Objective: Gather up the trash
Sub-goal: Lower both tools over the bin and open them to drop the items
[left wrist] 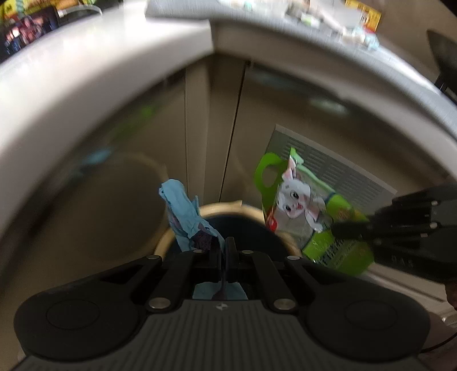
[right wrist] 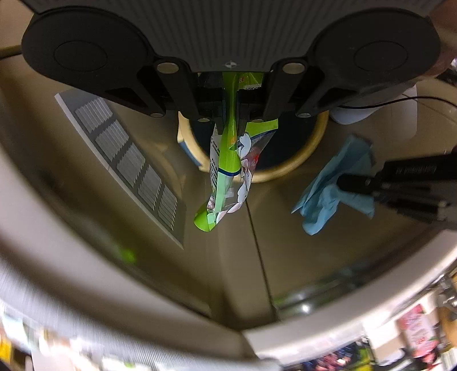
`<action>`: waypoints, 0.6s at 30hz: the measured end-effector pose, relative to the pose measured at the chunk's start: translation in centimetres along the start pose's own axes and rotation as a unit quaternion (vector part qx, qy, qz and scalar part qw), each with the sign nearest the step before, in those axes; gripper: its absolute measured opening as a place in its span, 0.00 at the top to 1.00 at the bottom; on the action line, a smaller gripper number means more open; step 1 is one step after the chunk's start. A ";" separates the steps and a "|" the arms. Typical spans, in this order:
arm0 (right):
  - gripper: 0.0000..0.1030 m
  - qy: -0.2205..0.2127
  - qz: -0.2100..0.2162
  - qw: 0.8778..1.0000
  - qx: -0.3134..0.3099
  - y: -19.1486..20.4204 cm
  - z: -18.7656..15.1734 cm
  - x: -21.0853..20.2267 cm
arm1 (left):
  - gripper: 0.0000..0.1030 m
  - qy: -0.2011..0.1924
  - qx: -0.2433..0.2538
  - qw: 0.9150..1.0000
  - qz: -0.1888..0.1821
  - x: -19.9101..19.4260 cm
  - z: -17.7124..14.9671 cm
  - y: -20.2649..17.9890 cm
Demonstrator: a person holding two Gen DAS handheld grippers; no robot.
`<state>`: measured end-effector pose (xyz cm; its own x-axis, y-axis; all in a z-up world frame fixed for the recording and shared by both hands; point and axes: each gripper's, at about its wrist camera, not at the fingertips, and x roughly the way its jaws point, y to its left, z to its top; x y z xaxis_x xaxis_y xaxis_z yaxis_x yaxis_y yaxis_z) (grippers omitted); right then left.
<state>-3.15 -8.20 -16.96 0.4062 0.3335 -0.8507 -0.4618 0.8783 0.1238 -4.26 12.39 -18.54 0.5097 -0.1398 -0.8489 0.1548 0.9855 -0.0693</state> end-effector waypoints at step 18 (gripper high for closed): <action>0.90 0.054 -0.013 0.998 -0.002 0.5 0.7 4.9 | 0.98 0.055 0.007 0.998 -0.008 5.0 -0.7 -0.1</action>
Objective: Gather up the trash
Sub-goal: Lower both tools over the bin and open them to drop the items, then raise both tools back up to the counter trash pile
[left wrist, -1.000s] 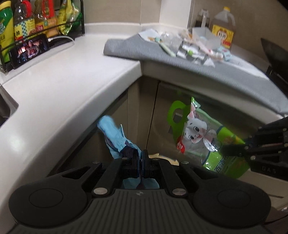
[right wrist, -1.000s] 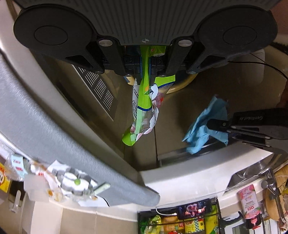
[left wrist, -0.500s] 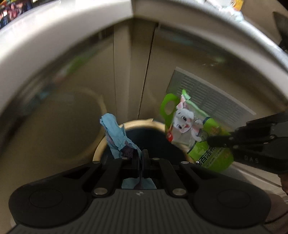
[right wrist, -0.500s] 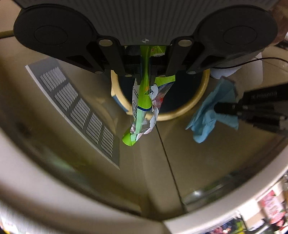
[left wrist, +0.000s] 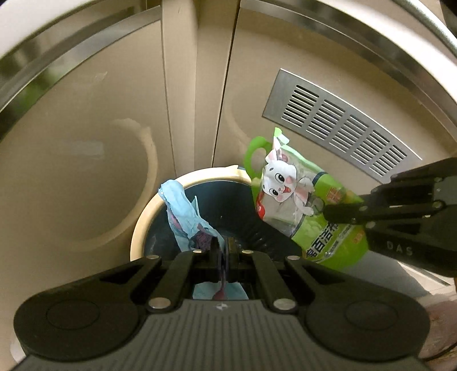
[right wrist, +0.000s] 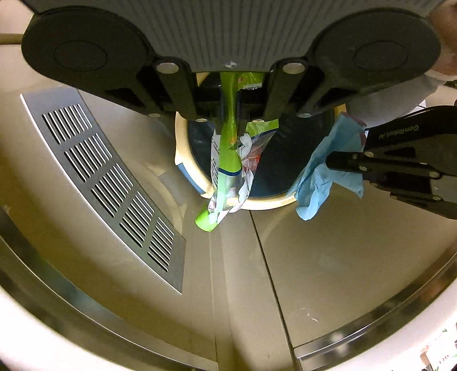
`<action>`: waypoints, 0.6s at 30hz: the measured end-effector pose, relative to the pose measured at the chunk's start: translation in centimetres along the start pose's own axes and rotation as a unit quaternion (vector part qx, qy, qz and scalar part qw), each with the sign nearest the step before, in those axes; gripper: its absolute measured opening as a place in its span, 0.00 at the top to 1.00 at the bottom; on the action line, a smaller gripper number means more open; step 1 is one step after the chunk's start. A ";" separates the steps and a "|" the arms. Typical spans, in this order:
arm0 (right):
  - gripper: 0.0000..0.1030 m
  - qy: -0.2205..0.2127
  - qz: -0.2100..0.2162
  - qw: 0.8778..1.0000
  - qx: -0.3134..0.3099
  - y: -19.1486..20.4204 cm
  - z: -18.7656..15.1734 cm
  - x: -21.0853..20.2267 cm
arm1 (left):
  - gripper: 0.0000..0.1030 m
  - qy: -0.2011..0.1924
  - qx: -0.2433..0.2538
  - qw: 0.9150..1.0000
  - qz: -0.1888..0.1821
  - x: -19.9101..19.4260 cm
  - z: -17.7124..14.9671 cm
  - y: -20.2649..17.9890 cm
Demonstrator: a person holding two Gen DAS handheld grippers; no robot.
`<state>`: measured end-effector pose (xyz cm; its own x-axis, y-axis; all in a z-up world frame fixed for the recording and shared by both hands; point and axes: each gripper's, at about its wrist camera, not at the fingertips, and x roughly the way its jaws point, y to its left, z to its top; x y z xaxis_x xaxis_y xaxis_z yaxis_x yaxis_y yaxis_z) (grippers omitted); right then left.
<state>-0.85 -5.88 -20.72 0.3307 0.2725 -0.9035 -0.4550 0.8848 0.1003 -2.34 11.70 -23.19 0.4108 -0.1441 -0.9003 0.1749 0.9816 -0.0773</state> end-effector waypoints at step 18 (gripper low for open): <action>0.40 -0.046 -0.012 0.999 0.014 0.5 0.7 -3.9 | 0.02 -0.051 -0.009 0.999 0.004 -4.2 0.8 -0.7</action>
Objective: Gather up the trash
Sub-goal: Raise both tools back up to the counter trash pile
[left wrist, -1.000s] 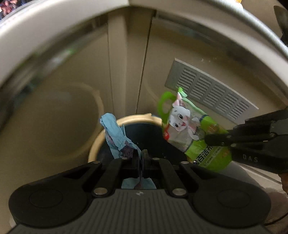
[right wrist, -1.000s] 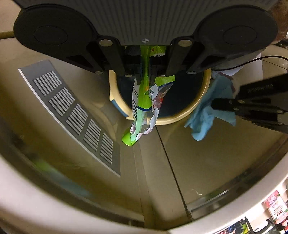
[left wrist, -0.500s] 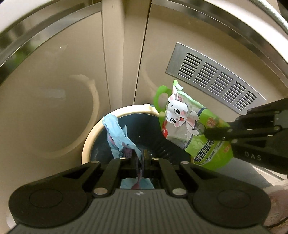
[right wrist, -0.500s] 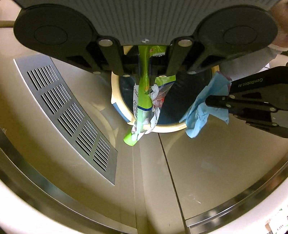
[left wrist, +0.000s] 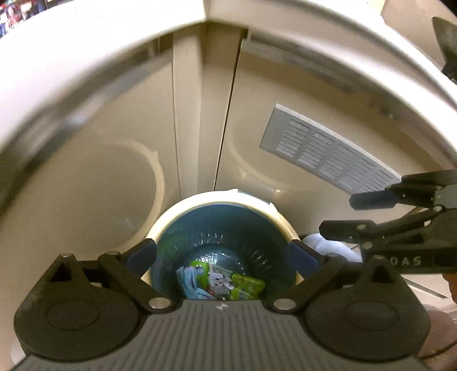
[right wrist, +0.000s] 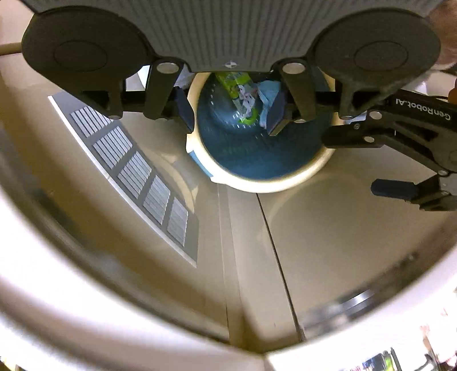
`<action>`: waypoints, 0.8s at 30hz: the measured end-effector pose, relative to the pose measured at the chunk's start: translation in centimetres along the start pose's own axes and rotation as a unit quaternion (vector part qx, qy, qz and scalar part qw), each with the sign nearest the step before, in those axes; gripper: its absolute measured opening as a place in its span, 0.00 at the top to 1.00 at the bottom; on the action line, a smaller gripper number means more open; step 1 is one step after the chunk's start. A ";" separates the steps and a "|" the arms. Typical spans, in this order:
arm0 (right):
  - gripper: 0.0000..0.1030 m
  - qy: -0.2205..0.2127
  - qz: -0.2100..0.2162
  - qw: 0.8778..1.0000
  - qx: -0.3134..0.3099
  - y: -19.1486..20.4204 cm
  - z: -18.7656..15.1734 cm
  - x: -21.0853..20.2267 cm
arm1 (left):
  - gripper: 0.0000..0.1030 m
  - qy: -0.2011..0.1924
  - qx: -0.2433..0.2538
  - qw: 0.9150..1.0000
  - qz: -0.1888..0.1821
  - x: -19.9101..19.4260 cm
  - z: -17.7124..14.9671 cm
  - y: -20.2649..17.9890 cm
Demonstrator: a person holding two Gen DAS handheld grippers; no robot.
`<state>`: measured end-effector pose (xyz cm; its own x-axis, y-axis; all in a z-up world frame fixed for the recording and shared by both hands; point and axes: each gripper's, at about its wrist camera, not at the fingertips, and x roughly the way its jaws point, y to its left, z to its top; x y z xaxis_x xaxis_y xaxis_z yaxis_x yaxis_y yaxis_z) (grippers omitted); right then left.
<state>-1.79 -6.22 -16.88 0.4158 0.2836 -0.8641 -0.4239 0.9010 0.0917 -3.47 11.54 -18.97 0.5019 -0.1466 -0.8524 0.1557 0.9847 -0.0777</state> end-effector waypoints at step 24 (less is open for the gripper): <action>0.00 -0.350 -0.204 0.908 0.110 -11.2 11.3 -16.7 | 0.00 -0.263 0.007 0.963 0.059 -15.8 17.1 -1.7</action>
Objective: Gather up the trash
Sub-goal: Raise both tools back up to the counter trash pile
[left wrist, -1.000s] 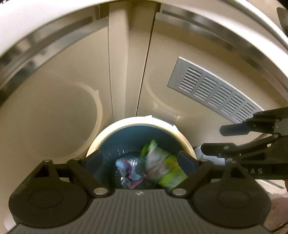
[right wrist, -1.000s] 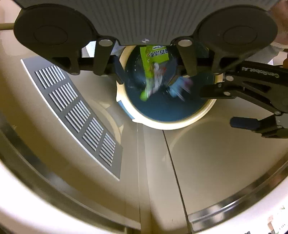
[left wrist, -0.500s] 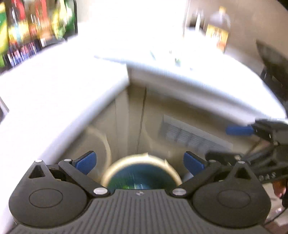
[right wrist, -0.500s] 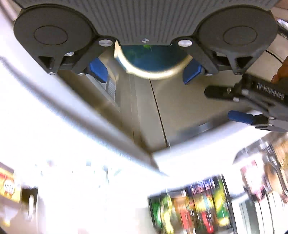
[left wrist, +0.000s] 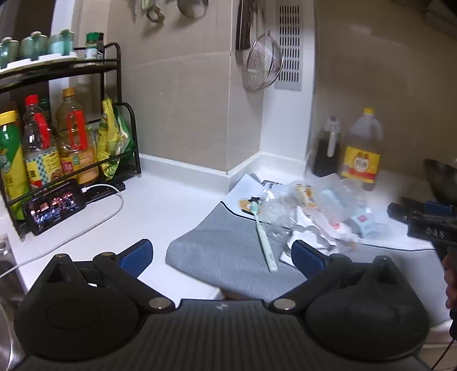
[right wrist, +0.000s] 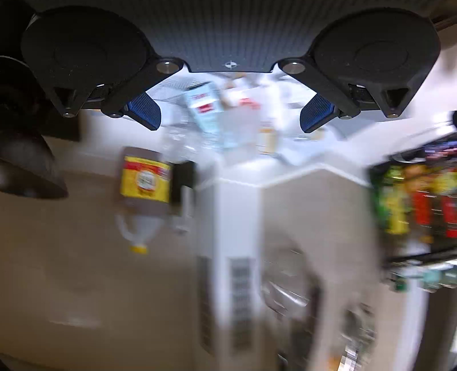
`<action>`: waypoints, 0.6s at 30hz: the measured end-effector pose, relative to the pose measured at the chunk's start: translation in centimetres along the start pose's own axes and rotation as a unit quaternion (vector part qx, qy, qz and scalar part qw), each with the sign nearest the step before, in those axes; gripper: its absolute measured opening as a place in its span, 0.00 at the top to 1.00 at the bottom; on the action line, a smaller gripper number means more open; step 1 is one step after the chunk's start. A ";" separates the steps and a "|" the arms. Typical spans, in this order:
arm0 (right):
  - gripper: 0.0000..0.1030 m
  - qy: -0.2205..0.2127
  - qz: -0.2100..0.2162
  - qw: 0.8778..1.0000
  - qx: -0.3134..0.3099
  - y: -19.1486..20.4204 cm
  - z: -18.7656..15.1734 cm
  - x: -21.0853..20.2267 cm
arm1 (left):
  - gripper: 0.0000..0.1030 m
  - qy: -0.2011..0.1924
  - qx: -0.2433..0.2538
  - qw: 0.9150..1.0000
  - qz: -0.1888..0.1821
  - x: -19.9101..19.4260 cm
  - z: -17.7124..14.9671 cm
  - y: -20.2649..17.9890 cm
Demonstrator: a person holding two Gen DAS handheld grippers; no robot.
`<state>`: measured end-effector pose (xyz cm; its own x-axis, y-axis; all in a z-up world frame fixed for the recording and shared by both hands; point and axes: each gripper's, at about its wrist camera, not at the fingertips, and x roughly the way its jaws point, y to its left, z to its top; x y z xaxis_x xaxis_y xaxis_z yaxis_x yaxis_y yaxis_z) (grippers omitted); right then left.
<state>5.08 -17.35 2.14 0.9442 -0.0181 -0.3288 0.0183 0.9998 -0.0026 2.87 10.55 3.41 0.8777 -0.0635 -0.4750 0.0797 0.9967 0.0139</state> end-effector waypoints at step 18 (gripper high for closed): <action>0.00 0.102 -0.083 0.987 0.091 -4.4 -2.5 19.3 | 0.00 0.054 0.015 0.998 -0.040 19.3 3.6 0.3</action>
<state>22.43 -22.05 -6.58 0.8371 -0.1626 -0.5223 0.2439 0.9656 0.0904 21.52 9.45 -2.53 0.8123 -0.1346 -0.5675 0.1622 0.9868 -0.0019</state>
